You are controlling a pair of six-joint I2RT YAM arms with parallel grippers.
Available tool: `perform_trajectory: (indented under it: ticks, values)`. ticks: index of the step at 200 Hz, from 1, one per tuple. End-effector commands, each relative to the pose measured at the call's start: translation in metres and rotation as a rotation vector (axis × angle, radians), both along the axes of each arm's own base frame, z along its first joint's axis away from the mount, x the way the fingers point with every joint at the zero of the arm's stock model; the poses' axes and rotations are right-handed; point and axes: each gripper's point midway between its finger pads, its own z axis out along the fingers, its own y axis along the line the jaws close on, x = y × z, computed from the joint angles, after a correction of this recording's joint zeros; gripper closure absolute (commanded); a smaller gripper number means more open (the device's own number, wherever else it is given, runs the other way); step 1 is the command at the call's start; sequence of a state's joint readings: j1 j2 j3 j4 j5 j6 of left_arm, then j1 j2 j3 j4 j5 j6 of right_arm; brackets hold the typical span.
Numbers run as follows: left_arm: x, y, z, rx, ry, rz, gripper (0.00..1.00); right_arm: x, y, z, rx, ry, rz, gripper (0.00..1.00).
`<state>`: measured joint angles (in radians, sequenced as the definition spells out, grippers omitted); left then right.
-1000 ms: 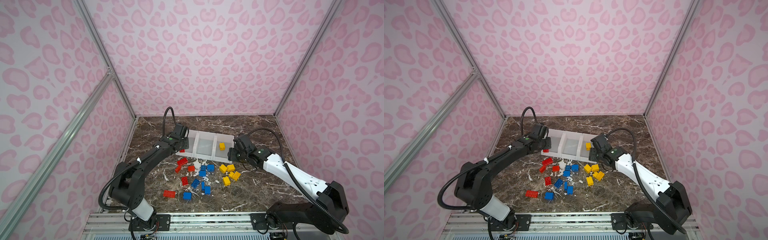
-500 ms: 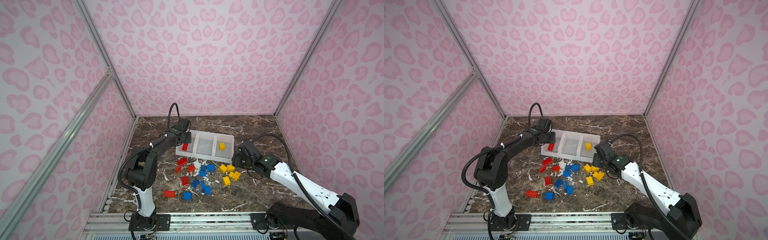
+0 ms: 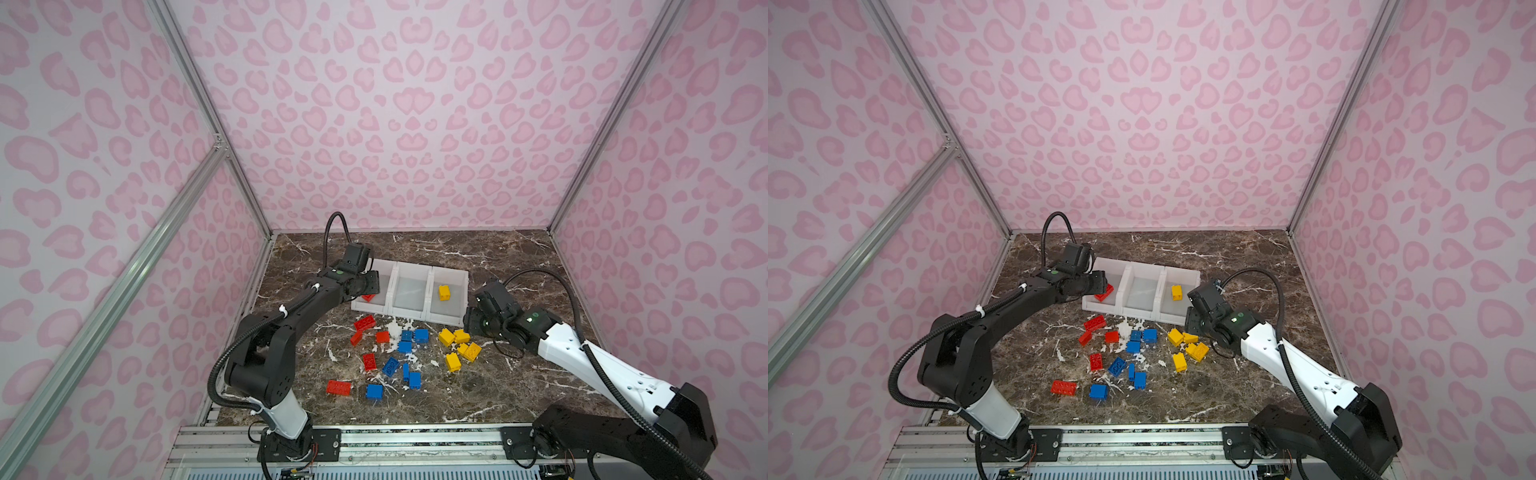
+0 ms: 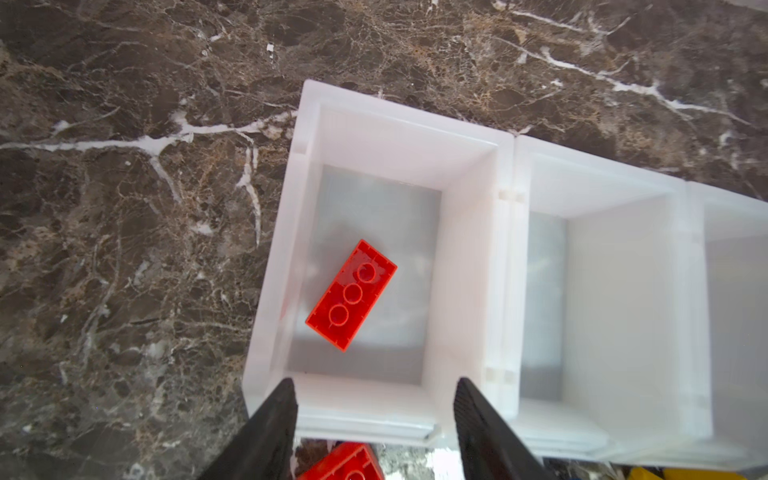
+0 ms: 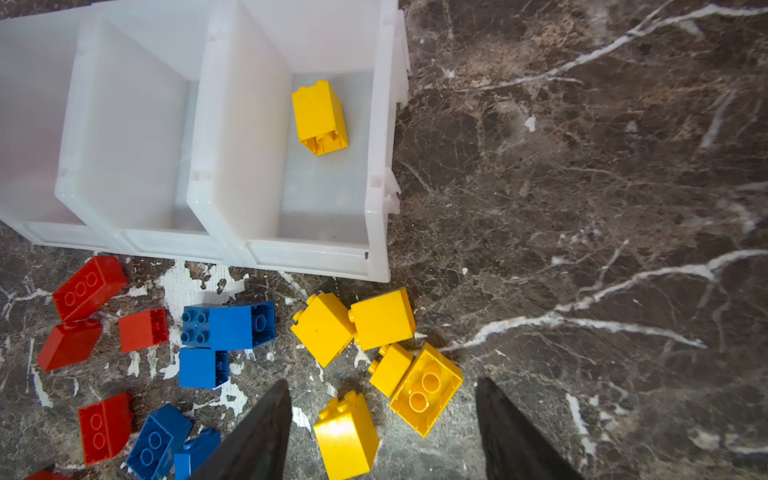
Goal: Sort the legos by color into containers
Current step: 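Lift the red brick into the compartment nearest the left arm and release, then lower the right gripper onto another yellow brick and close it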
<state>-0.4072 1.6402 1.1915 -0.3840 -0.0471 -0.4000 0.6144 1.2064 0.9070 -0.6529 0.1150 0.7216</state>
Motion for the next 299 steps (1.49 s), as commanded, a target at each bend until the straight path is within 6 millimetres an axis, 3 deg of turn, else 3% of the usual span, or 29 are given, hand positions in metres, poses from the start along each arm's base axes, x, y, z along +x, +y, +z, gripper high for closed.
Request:
perform_trajectory:
  ticks: [1,56,91,176,250,299]
  values:
    - [-0.017,-0.007,0.007,-0.081,-0.017,-0.019,0.37,0.001,-0.002,-0.005,-0.026,0.013,-0.001,0.29]
    - [-0.077,-0.001,0.014,-0.146,-0.057,0.009,0.35,0.005,0.012,-0.019,-0.030,0.061,0.048,0.29]
    - [-0.098,-0.001,0.012,-0.189,-0.076,0.035,0.35,0.002,0.014,-0.028,-0.052,0.090,0.067,0.29]
    - [-0.113,-0.002,0.016,-0.199,-0.096,0.032,0.35,-0.007,0.026,-0.043,-0.069,0.114,0.095,0.29]
    - [-0.126,-0.002,0.011,-0.199,-0.091,0.035,0.34,0.002,0.075,-0.056,-0.106,0.113,0.300,0.35]
    - [-0.133,0.006,0.012,-0.201,-0.103,0.058,0.34,0.009,0.090,-0.072,-0.177,0.142,0.465,0.37]
